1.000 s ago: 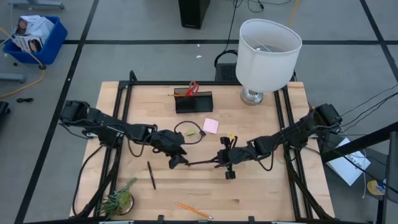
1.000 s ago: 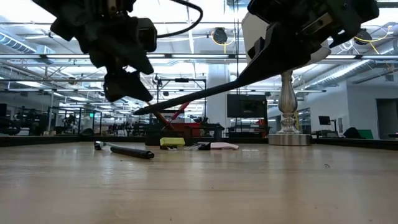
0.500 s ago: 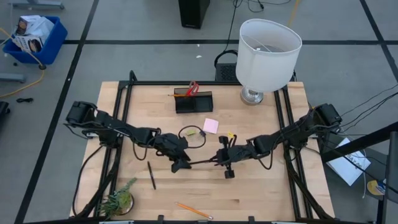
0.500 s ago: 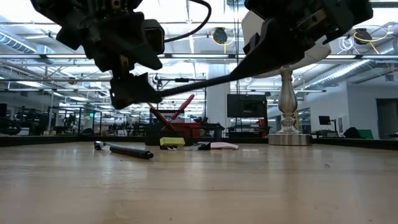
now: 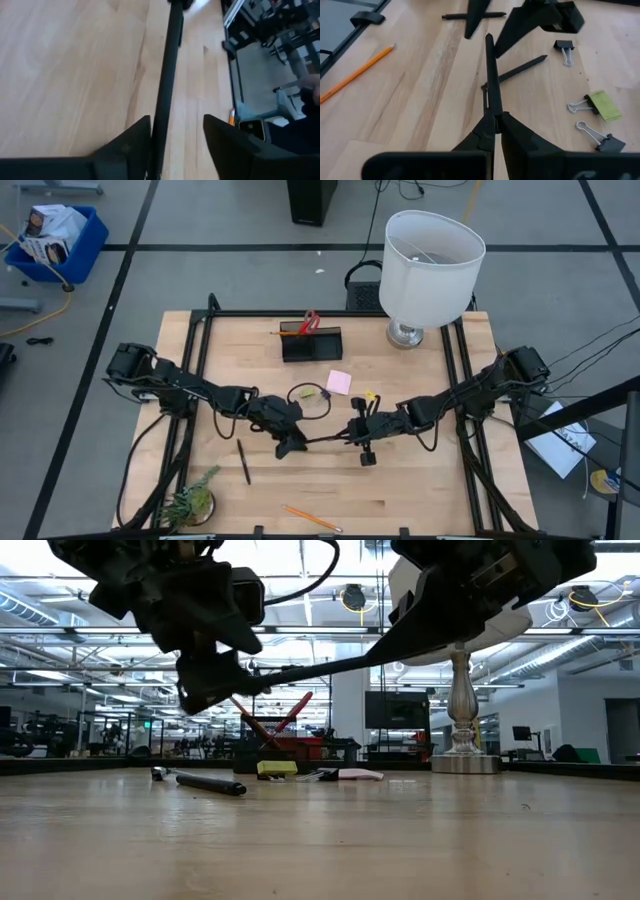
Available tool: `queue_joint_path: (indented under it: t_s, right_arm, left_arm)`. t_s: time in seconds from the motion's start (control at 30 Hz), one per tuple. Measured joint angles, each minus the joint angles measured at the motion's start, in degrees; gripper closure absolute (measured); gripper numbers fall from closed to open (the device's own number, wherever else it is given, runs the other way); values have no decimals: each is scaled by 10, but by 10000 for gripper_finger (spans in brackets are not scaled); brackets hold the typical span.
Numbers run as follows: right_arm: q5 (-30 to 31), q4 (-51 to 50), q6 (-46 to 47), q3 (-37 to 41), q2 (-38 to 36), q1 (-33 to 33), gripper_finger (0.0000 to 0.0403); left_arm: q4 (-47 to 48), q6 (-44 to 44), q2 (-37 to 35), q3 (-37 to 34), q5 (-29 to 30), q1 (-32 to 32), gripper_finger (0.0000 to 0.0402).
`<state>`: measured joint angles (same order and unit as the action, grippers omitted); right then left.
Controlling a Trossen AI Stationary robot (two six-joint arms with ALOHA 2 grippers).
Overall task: Pick and place office supplies into organizer
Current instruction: Put the black pen into the black desk organizer
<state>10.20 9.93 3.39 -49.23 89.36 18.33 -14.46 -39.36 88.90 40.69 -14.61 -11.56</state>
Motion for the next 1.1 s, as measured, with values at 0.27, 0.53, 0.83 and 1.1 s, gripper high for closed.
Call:
queue_joint_path:
  t_s: [0.27, 0.53, 0.83, 1.1]
  right_arm:
    - [0, 14, -11, 0, 0, 0, 394]
    - [0, 27, -20, 0, 0, -3, 394]
    - [2, 40, -26, 0, 0, -4, 394]
    - [4, 65, -20, 0, 0, -4, 341]
  left_arm:
    - [-7, 3, 0, 0, 0, -1, 281]
    - [-4, 8, 0, 0, 1, -2, 320]
    - [-5, 39, 0, 0, 7, -2, 364]
    - [-16, 46, 0, 0, 23, -2, 360]
